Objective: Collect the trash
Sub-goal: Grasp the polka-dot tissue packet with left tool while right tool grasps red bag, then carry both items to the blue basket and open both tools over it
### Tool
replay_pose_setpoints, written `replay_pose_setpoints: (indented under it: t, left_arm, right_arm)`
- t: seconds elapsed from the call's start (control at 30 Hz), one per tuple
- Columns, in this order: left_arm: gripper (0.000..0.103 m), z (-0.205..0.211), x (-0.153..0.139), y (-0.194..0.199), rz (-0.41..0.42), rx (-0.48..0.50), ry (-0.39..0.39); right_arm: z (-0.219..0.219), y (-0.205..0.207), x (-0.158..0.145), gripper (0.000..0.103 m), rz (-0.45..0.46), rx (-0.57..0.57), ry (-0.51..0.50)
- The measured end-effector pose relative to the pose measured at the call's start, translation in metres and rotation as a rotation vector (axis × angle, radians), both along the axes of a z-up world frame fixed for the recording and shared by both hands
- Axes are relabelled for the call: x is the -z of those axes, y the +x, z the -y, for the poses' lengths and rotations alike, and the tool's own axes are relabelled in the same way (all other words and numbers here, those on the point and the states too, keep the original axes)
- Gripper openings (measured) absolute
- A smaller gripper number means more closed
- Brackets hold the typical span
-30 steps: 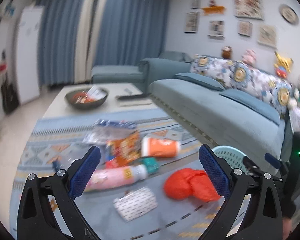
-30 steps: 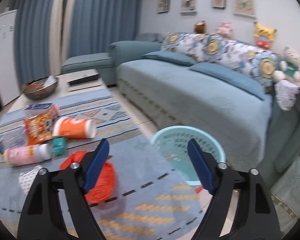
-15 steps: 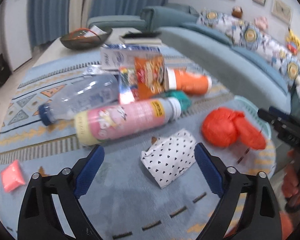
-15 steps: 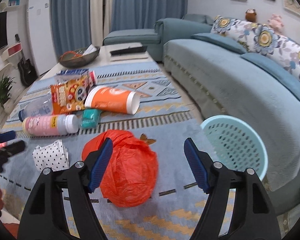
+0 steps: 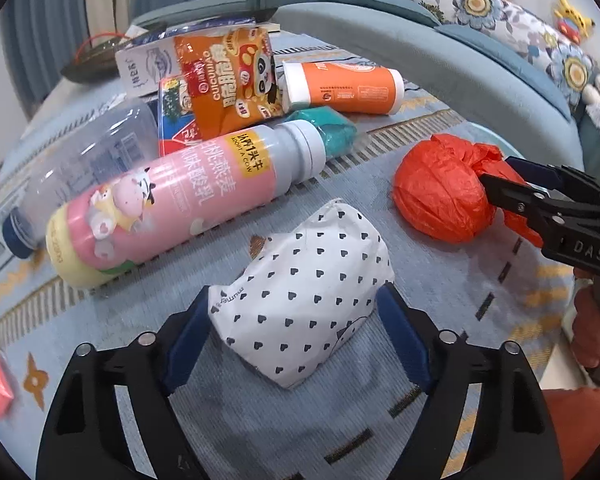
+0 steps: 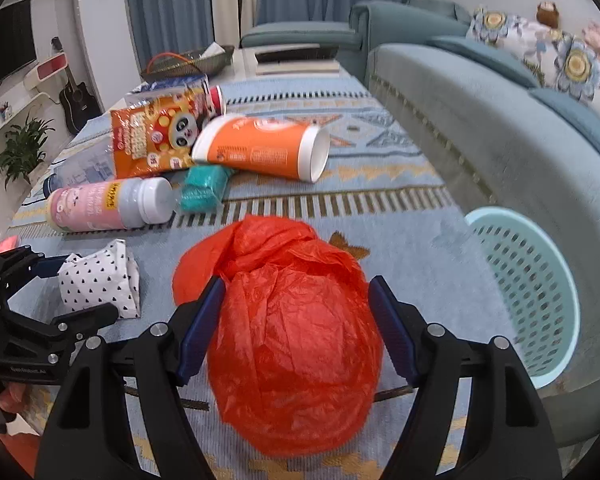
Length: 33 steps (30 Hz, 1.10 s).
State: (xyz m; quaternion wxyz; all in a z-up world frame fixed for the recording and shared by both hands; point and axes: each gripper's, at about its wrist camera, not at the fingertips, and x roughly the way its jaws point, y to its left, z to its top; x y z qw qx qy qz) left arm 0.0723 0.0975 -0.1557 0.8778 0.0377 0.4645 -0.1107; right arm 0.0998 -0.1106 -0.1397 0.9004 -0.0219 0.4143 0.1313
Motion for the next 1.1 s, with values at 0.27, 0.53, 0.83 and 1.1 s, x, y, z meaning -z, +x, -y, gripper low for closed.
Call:
replay_pose_setpoints:
  t: [0.27,0.53,0.83,1.1]
  left_arm:
    - [0.040,0.012,-0.005,-0.005,0.016,0.032,0.020]
    - [0.017,0.035,-0.020,-0.011,0.065,0.069,0.082]
    - [0.016,0.085,-0.083,-0.004,0.199,0.124,0.117]
    - [0.016,0.180,-0.127,0.021,0.259,0.251,0.057]
  right_arm:
    - [0.009,0.008,0.011,0.045,-0.089,-0.002,0.126]
    - [0.000,-0.011,-0.008,0.020,0.010,-0.014,0.002]
    - [0.058,-0.017,-0.054,0.019,0.143,0.083,0.001]
    - [0.149,-0.019,-0.093,0.019,0.241,0.259,0.014]
